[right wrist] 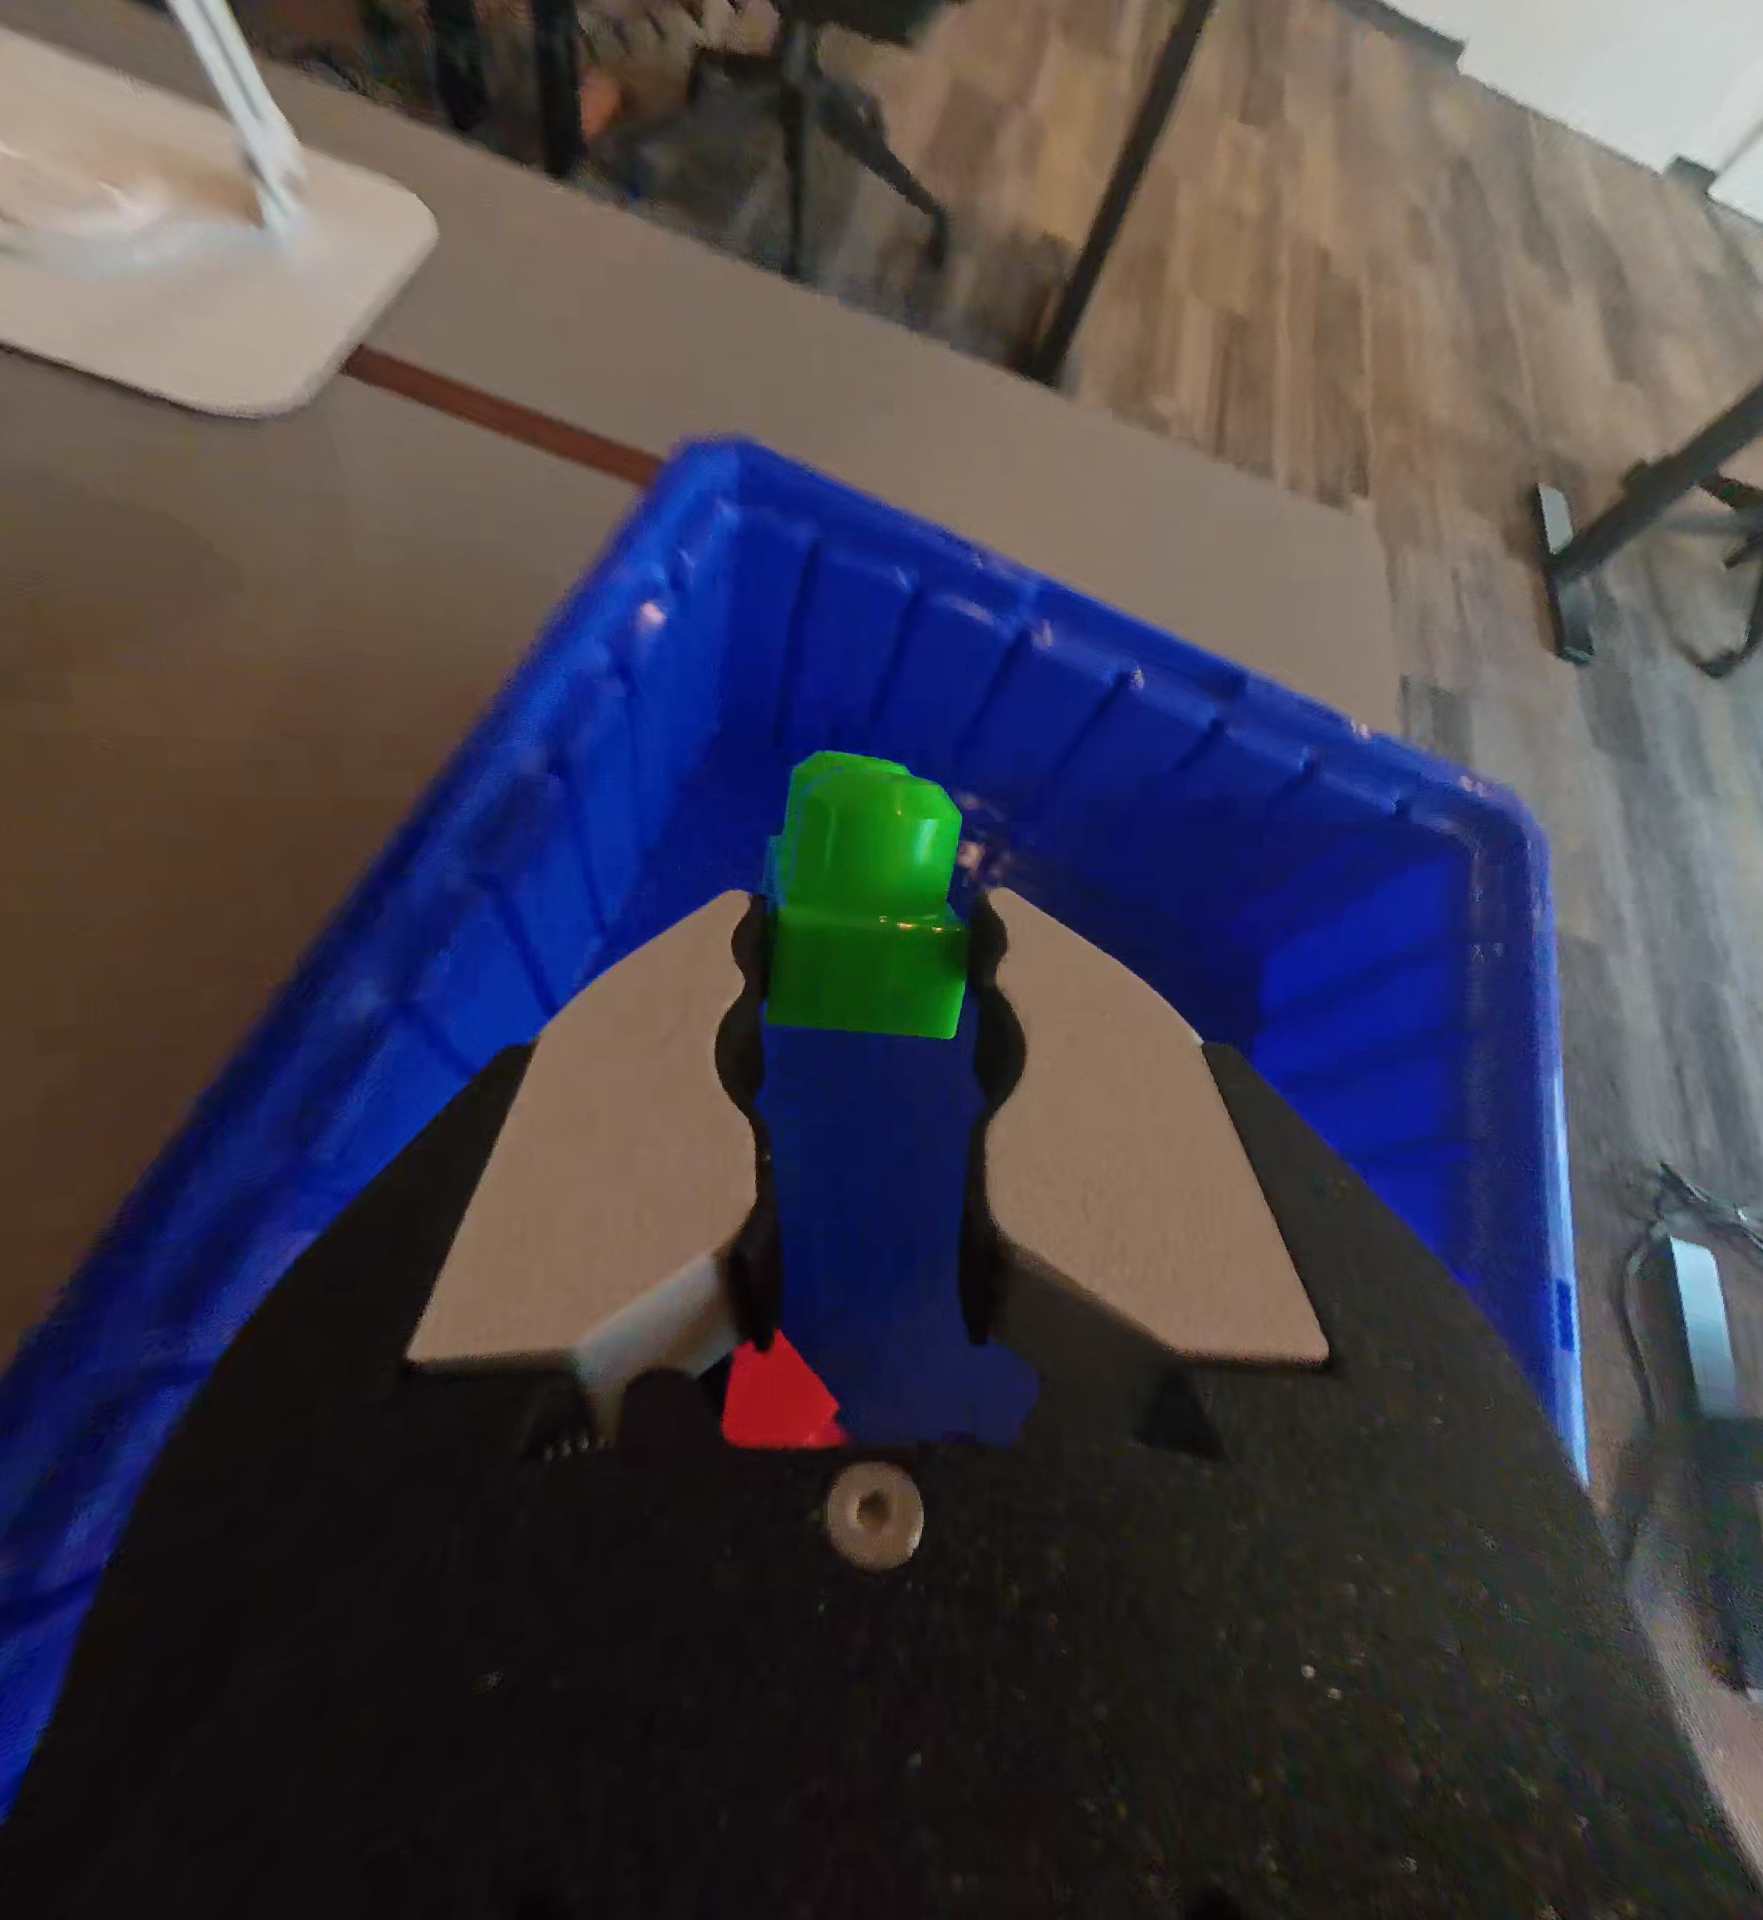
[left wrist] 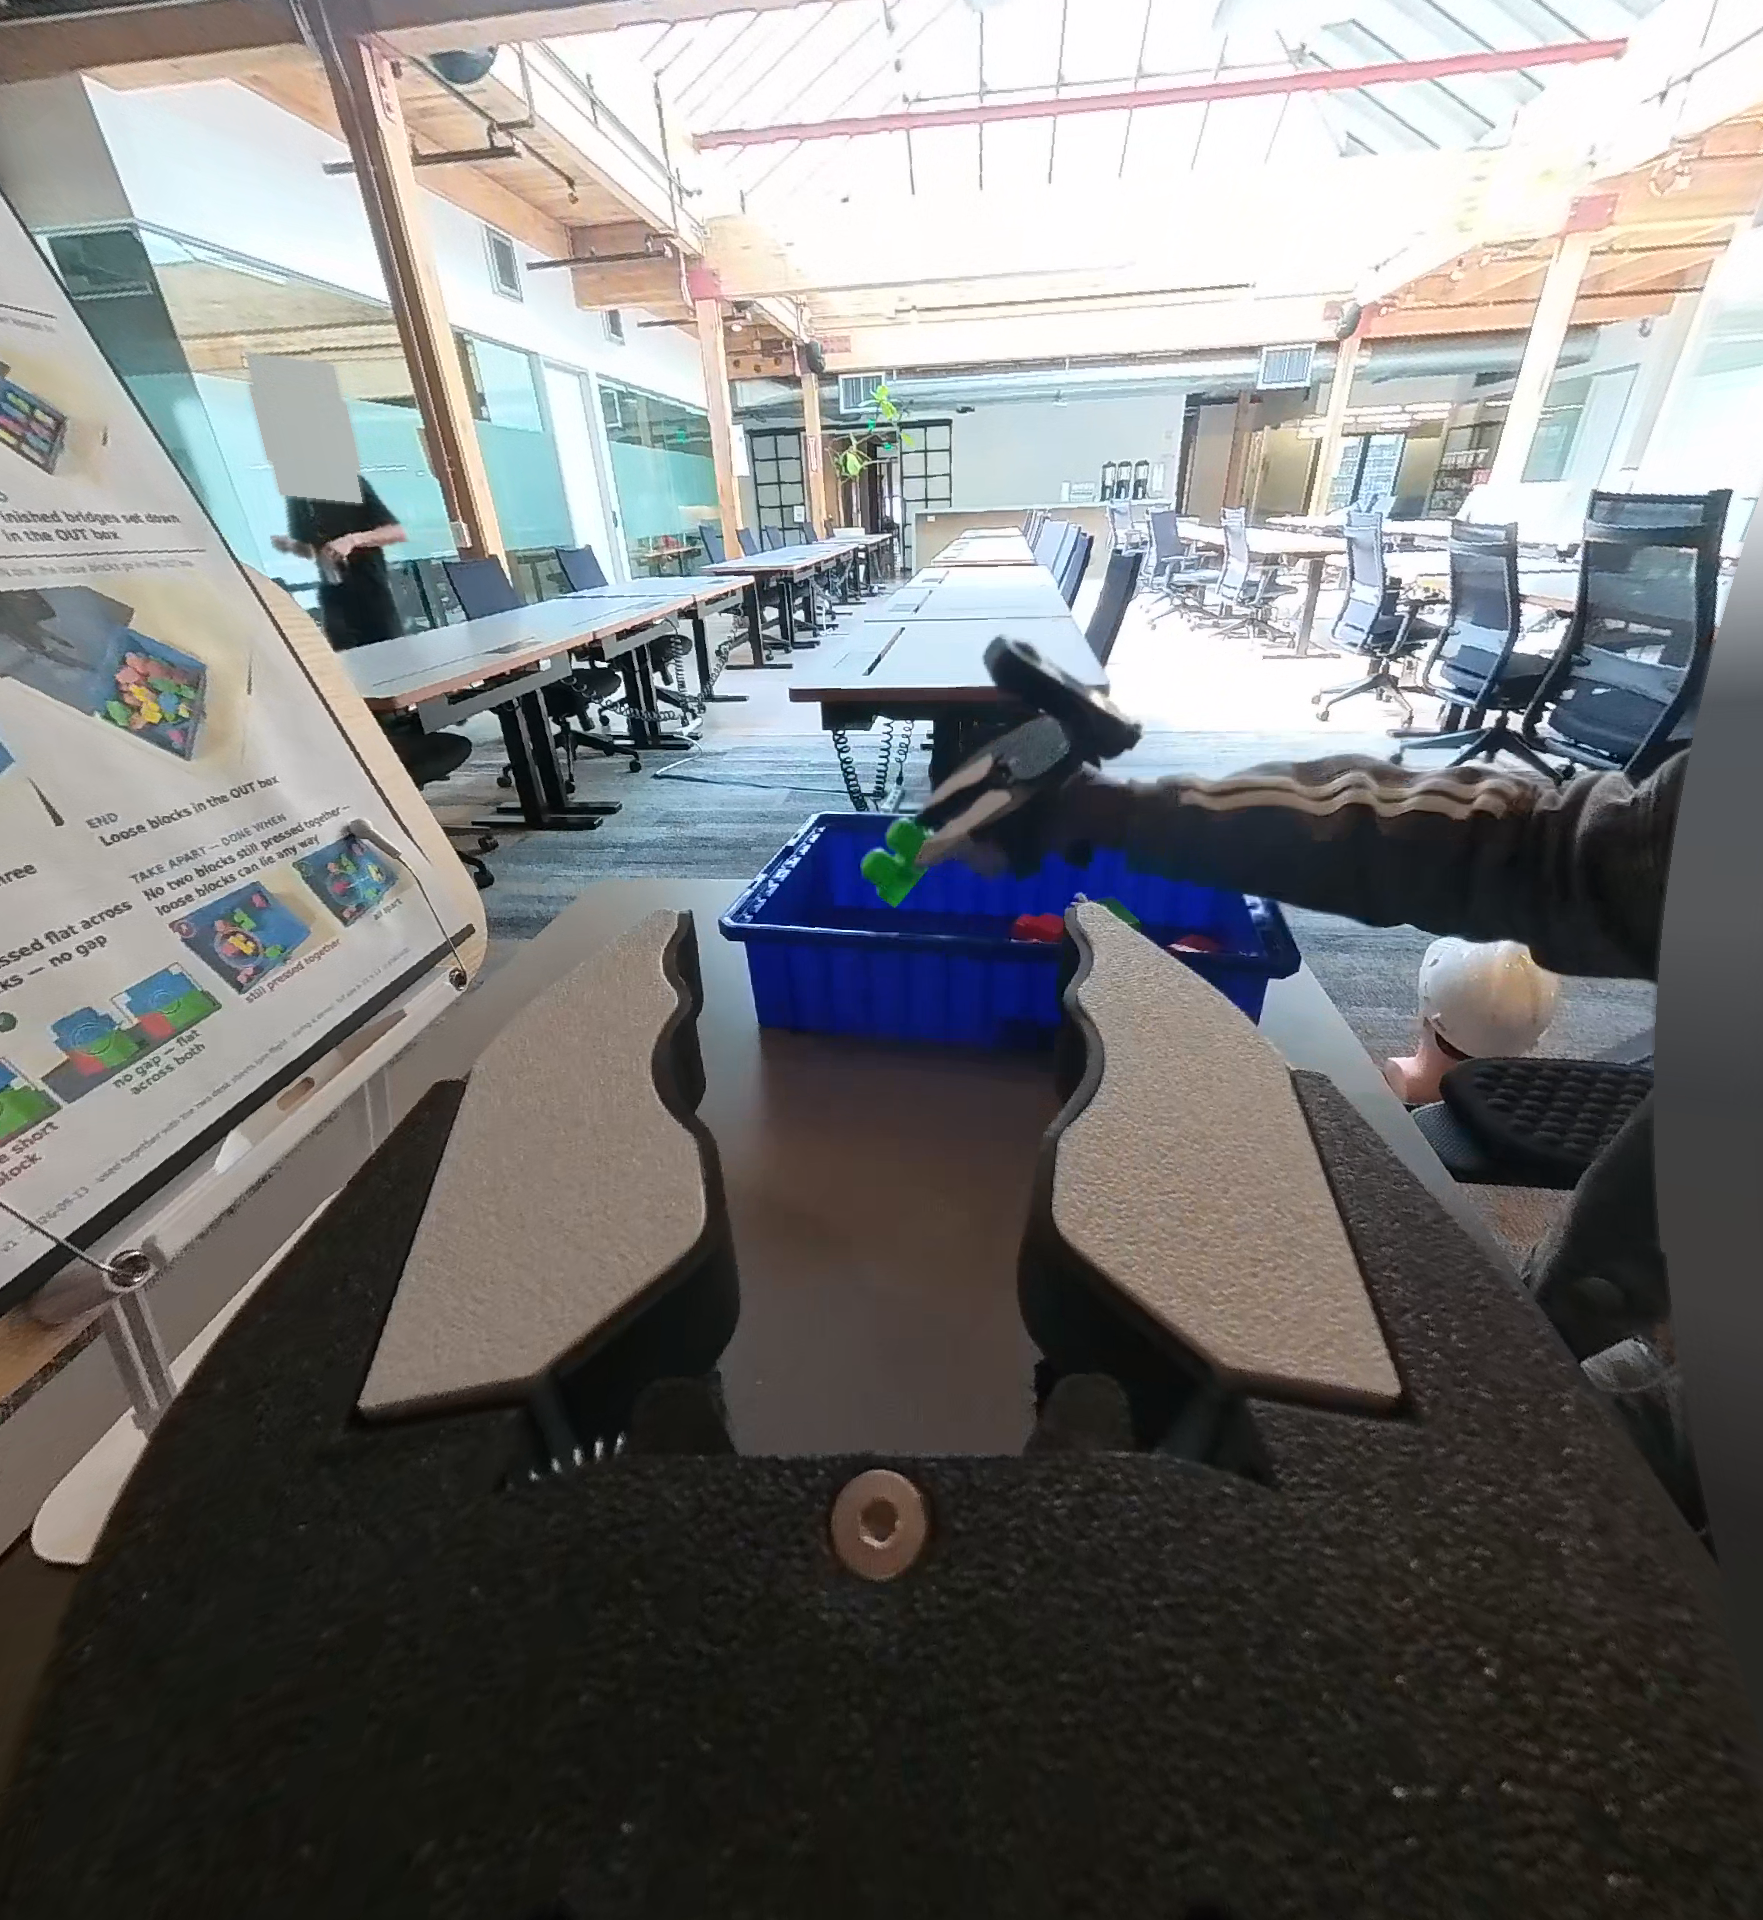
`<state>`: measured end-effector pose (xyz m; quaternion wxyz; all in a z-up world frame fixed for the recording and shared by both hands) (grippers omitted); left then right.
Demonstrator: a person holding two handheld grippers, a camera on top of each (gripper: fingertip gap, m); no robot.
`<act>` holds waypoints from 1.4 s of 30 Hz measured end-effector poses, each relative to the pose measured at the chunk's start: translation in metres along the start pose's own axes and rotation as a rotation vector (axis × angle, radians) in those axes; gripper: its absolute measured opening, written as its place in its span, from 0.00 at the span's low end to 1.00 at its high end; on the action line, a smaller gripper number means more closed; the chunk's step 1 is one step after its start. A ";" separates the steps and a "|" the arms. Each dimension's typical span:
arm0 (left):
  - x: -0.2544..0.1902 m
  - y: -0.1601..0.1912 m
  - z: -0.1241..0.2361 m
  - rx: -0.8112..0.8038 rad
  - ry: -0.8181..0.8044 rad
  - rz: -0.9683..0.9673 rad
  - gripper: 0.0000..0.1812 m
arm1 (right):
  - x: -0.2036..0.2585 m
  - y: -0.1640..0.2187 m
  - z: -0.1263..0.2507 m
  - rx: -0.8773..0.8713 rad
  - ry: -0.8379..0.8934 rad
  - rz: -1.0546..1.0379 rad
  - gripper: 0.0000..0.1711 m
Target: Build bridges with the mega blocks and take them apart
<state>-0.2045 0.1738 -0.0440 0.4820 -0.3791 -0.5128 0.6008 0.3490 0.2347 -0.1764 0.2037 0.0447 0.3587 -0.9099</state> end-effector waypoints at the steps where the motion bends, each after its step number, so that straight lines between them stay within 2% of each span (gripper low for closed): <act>1: 0.000 0.000 0.000 0.000 -0.002 0.000 0.36 | -0.004 0.008 -0.010 0.018 0.018 -0.006 0.21; 7: 0.000 0.000 0.001 -0.004 -0.009 0.003 0.36 | -0.024 0.046 -0.050 0.086 0.060 -0.114 0.21; 11: 0.002 0.000 0.001 -0.010 -0.010 0.011 0.35 | -0.030 0.055 -0.058 0.082 0.061 -0.172 0.22; 19: 0.001 0.001 -0.003 0.000 -0.001 0.009 0.35 | -0.025 0.062 -0.067 0.168 0.069 -0.144 0.22; 21: 0.001 0.001 -0.003 0.005 -0.002 0.009 0.35 | -0.023 0.064 -0.069 0.221 0.060 -0.157 0.36; 23: 0.002 0.001 -0.003 0.005 0.001 0.009 0.35 | -0.024 0.061 -0.067 0.227 0.072 -0.174 0.44; 27: 0.002 0.001 -0.003 0.005 0.001 0.010 0.35 | -0.020 0.039 -0.043 0.108 0.043 -0.204 0.40; 33: 0.003 0.002 -0.004 0.008 0.001 0.013 0.35 | 0.007 -0.013 0.018 -0.137 -0.052 -0.170 0.44; 38: 0.003 0.002 -0.007 0.010 0.006 0.012 0.35 | 0.056 -0.061 0.084 -0.369 -0.075 0.009 0.42; 42: 0.003 0.002 -0.009 0.017 0.007 0.015 0.35 | 0.111 -0.093 0.128 -0.536 -0.193 0.154 0.43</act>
Point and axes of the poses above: each gripper's, where its closed fingertips meet, z back along the fingers, y out of its underside, x = y × z across the jaws, the point moved 8 cm from there along z, back along the fingers, and after that the axes turned 15 degrees about x, right-handed, at the moved point
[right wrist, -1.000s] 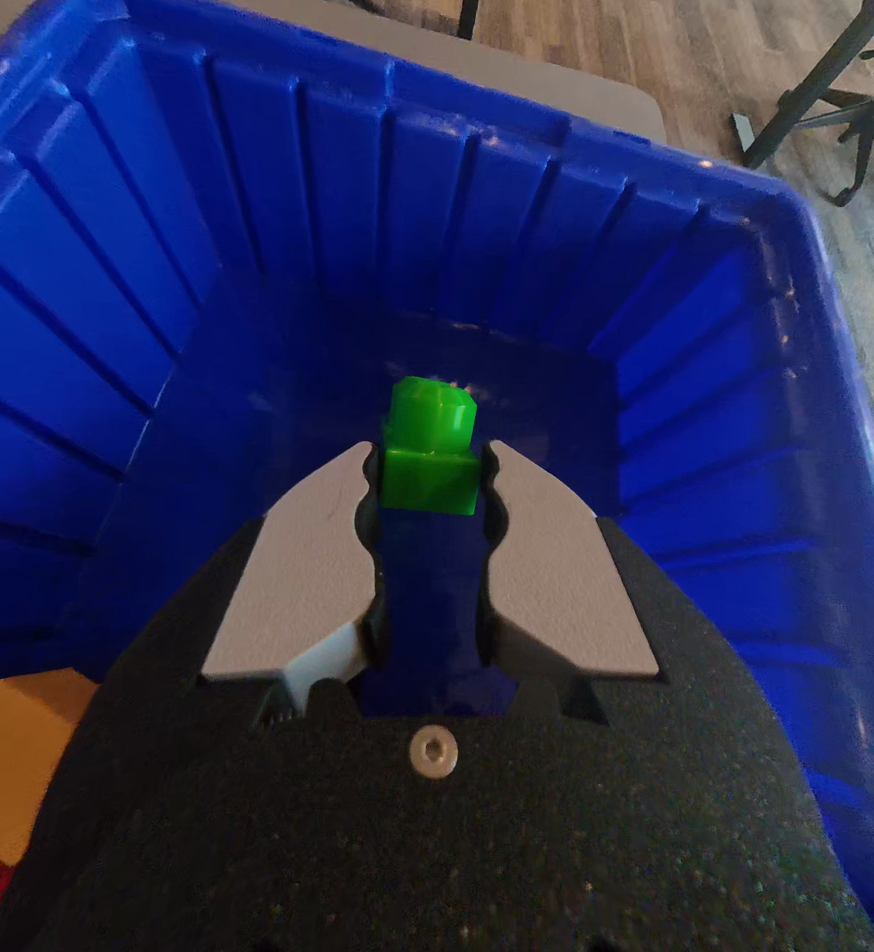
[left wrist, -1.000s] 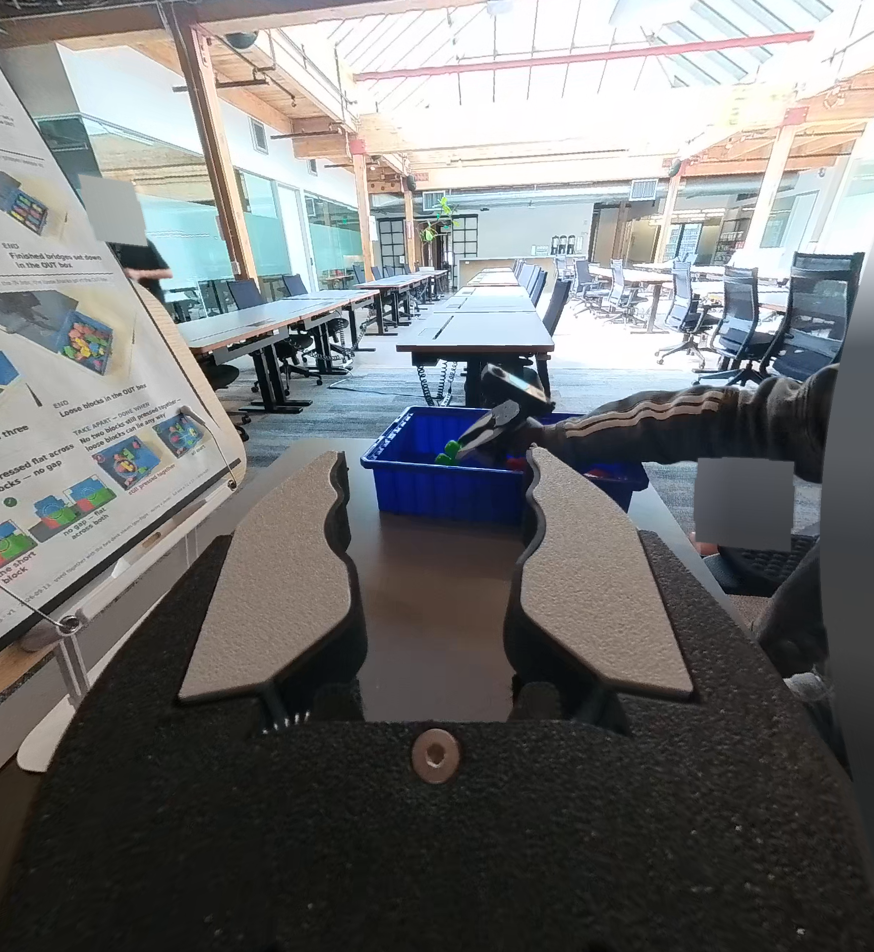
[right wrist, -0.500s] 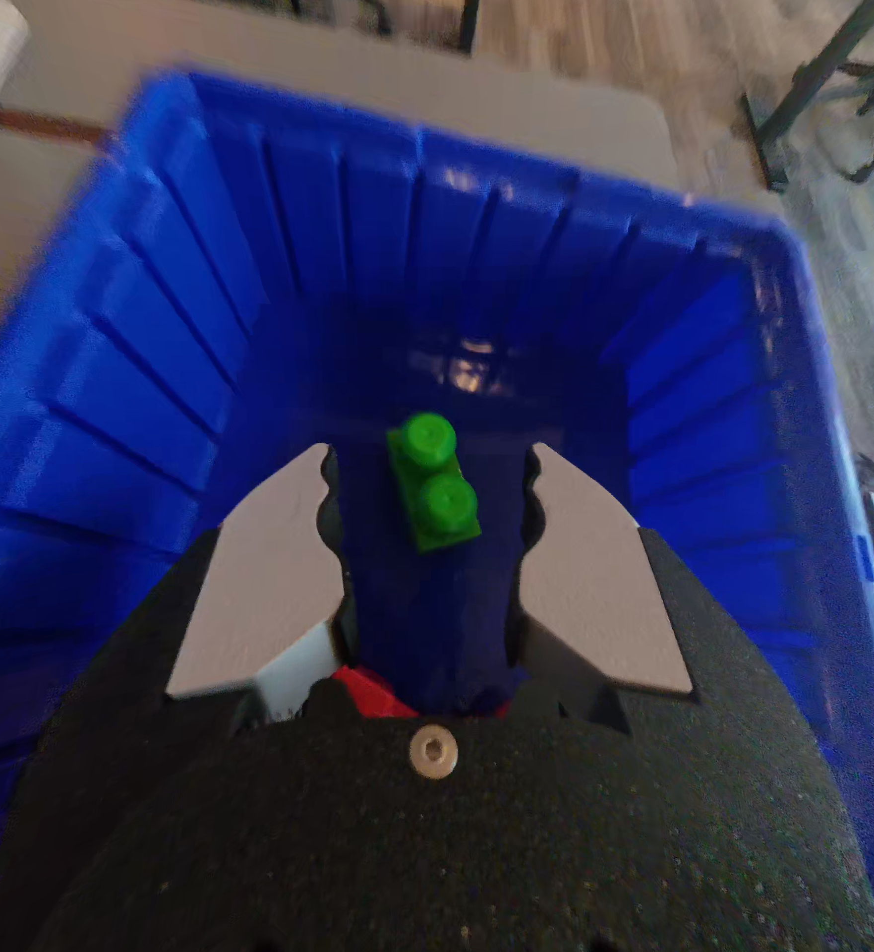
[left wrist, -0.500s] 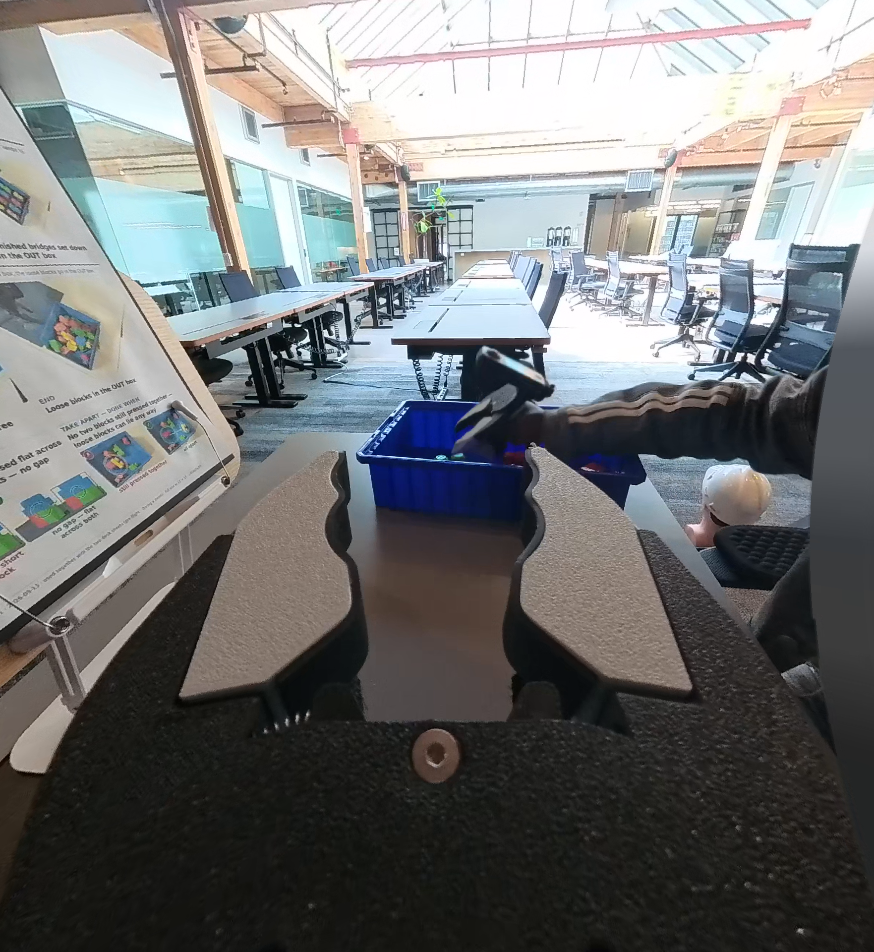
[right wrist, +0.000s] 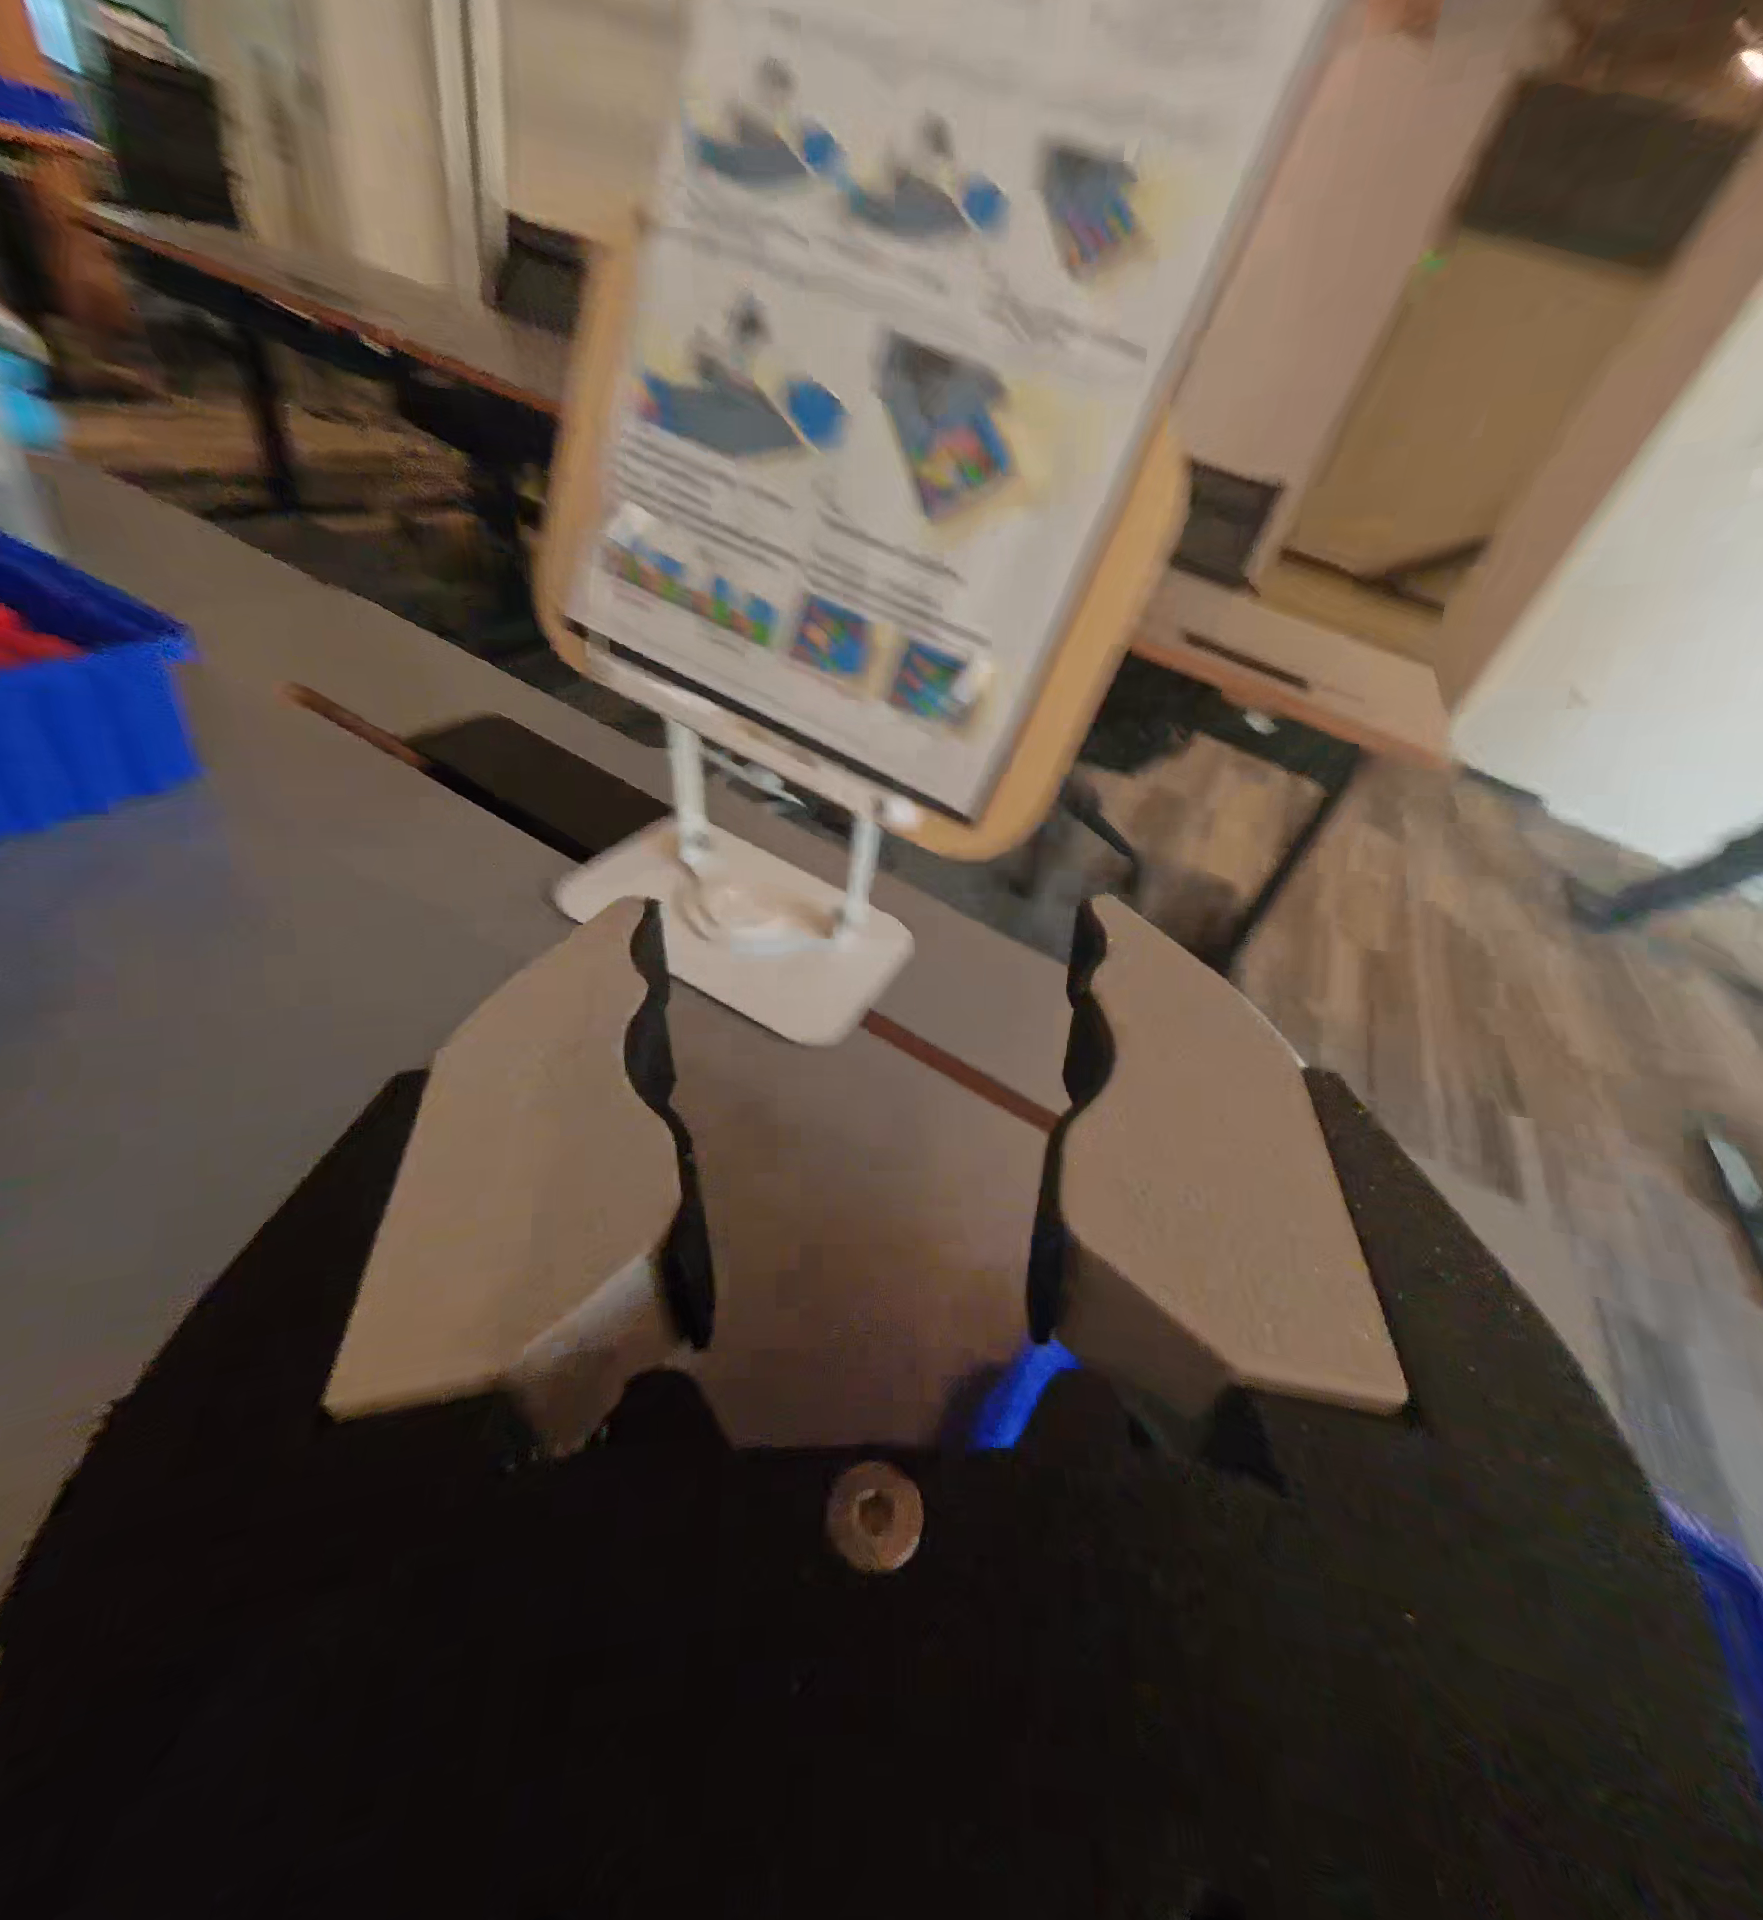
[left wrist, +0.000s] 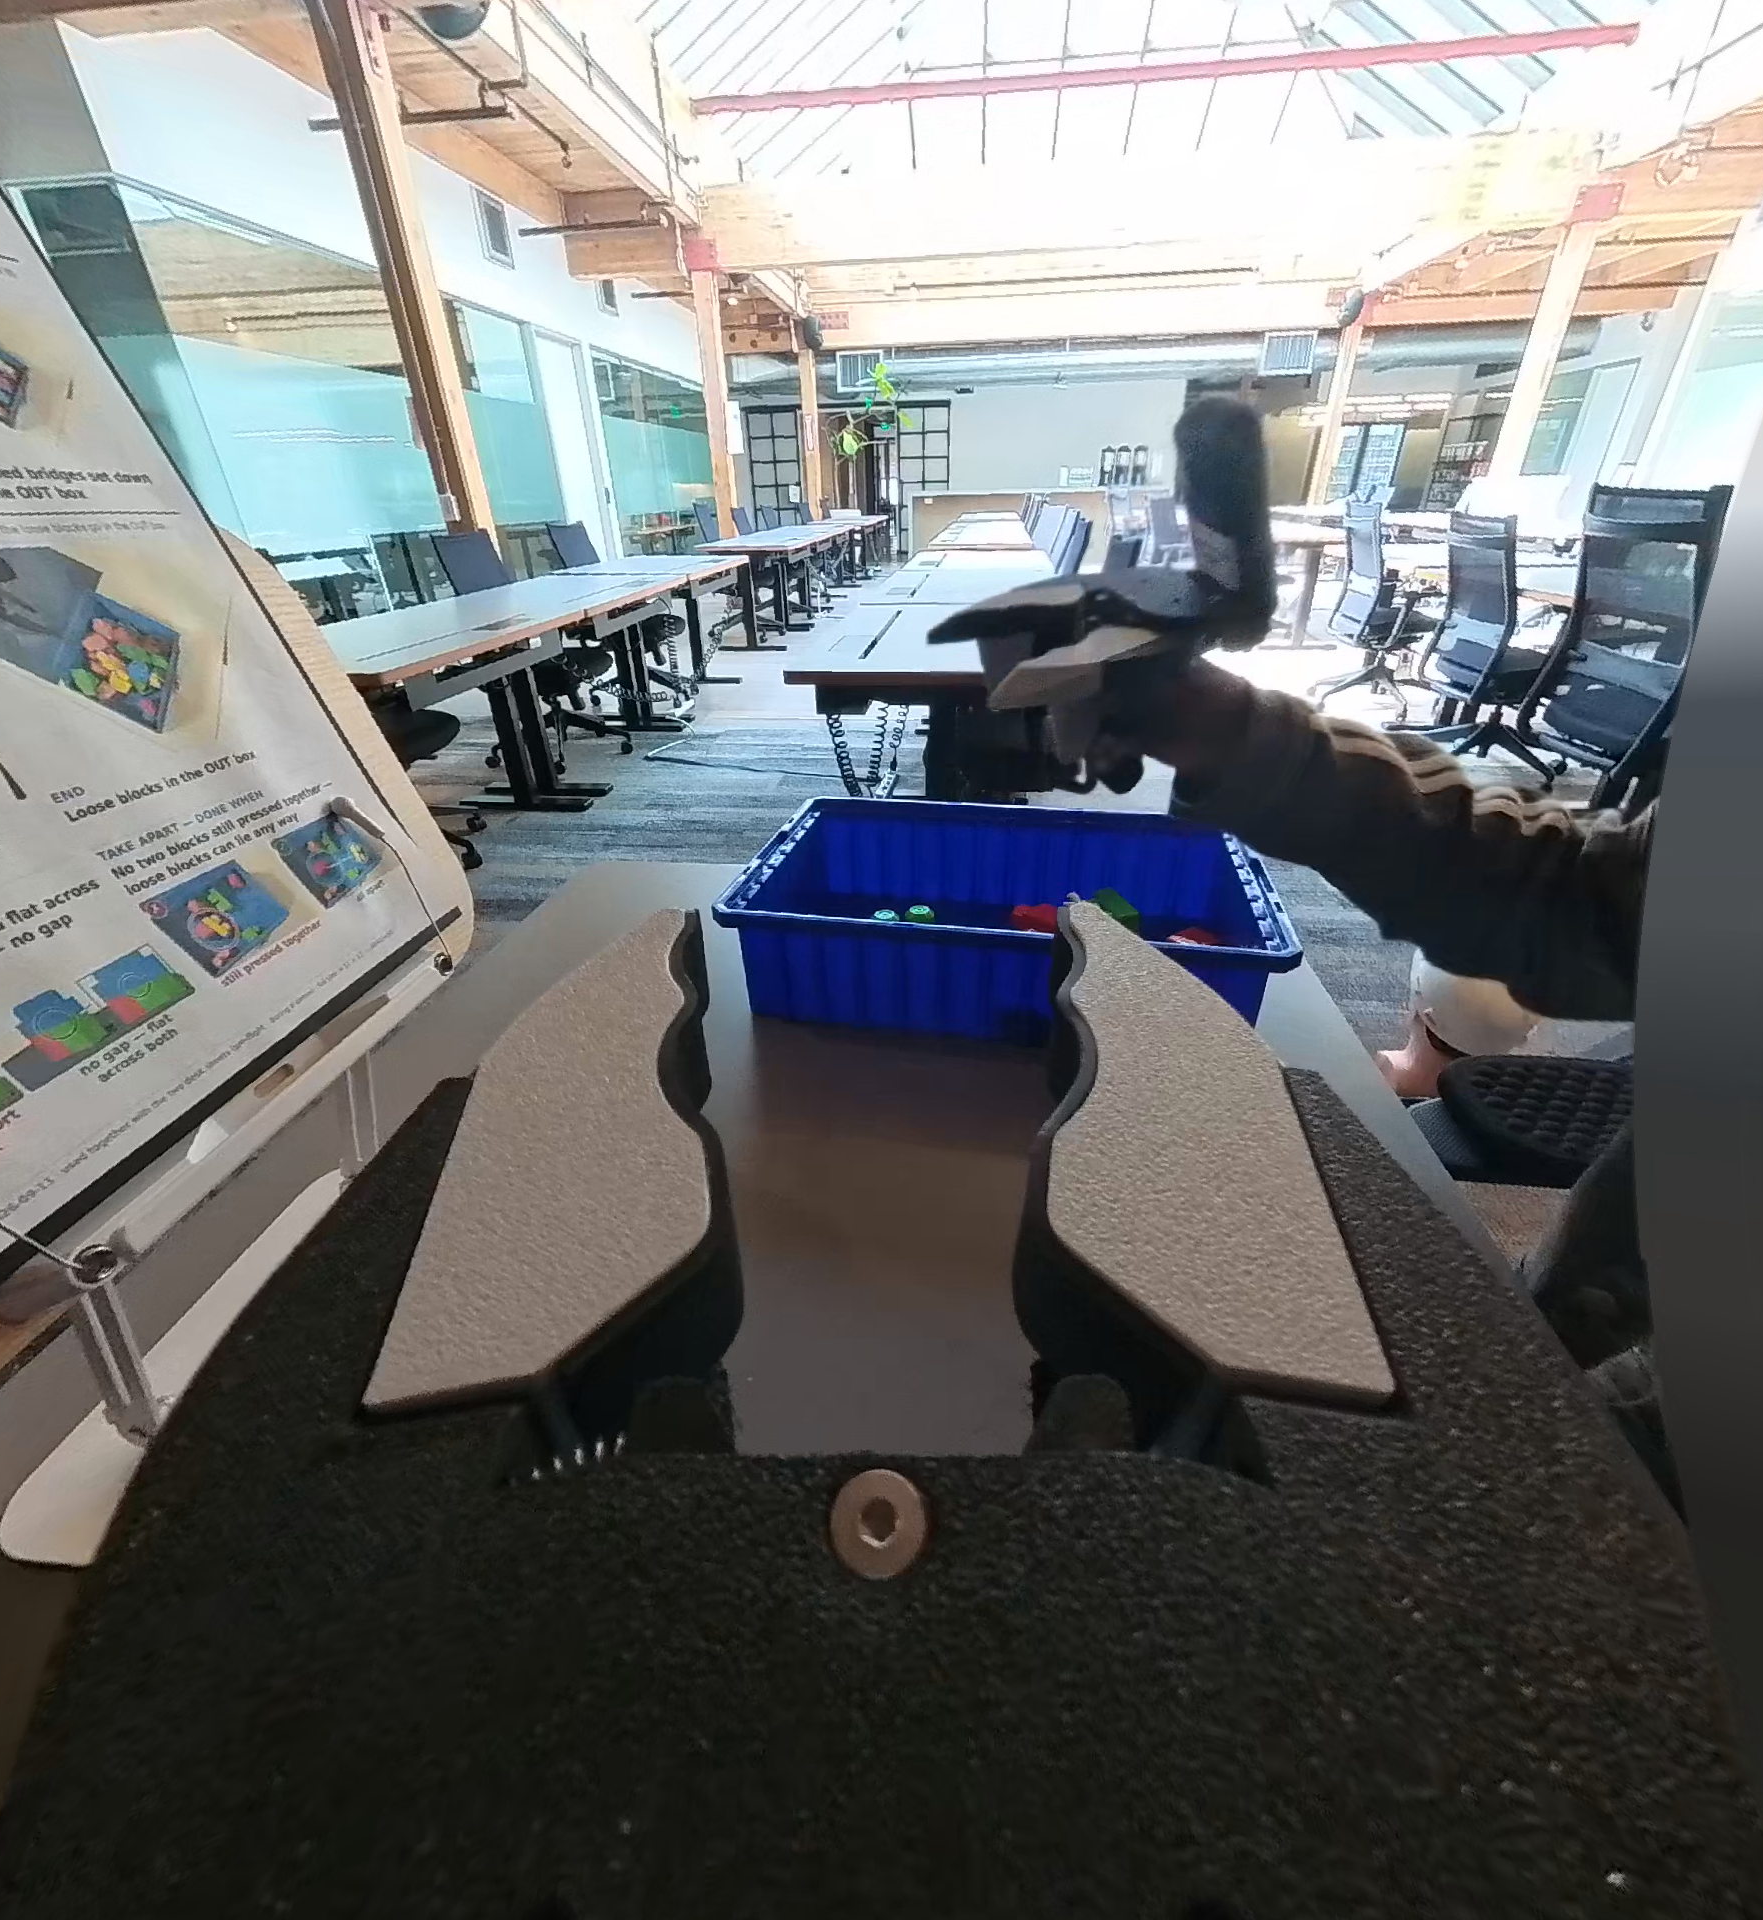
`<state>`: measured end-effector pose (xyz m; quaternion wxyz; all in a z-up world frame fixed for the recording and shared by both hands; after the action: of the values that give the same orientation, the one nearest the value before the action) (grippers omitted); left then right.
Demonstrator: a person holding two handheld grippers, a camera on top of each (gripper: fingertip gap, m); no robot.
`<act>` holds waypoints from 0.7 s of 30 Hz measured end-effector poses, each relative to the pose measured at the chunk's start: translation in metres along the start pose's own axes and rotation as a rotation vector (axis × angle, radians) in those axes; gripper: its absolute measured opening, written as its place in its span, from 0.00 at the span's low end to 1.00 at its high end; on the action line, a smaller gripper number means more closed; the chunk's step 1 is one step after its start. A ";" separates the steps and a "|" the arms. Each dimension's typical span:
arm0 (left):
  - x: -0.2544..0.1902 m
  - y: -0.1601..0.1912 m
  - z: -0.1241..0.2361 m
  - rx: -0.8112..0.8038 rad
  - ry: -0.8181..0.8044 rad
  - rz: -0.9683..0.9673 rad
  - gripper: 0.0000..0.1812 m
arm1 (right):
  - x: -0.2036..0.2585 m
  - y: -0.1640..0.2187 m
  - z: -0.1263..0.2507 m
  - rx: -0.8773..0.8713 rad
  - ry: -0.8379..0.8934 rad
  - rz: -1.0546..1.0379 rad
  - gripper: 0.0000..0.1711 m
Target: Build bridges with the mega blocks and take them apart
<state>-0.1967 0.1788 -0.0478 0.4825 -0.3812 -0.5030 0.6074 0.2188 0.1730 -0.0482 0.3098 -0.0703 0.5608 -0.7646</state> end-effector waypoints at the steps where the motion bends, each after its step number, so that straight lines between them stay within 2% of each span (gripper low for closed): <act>1: 0.000 0.000 0.000 -0.007 0.000 0.003 0.35 | 0.013 -0.011 0.001 -0.037 -0.047 0.020 0.42; 5: -0.001 -0.006 0.003 -0.137 0.005 -0.008 0.31 | 0.055 -0.039 0.002 -0.154 -0.206 0.079 0.35; 9: -0.004 -0.010 0.009 -0.241 -0.031 -0.054 0.30 | 0.079 -0.050 -0.004 -0.244 -0.363 0.100 0.32; 12: -0.007 -0.011 0.011 -0.268 -0.045 -0.094 0.27 | 0.088 -0.054 -0.009 -0.308 -0.449 0.092 0.38; 17: -0.009 -0.012 0.008 -0.225 -0.039 -0.090 0.28 | 0.098 -0.059 -0.015 -0.346 -0.504 0.067 0.51; 21: -0.009 -0.011 0.002 -0.182 -0.034 -0.081 0.29 | 0.109 -0.065 -0.017 -0.381 -0.550 0.065 0.52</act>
<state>-0.1947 0.1699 -0.0371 0.4614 -0.3927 -0.5789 0.5457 0.0989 0.1382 -0.0218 0.4552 -0.3126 0.5911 -0.5879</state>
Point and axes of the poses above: each gripper's, where its closed fingertips meet, z back along the fingers, y out of its underside, x = y × z across the jaws, the point moved 8 cm from there along z, back along the fingers, and after that the axes turned 15 degrees about x, right-handed, at the moved point
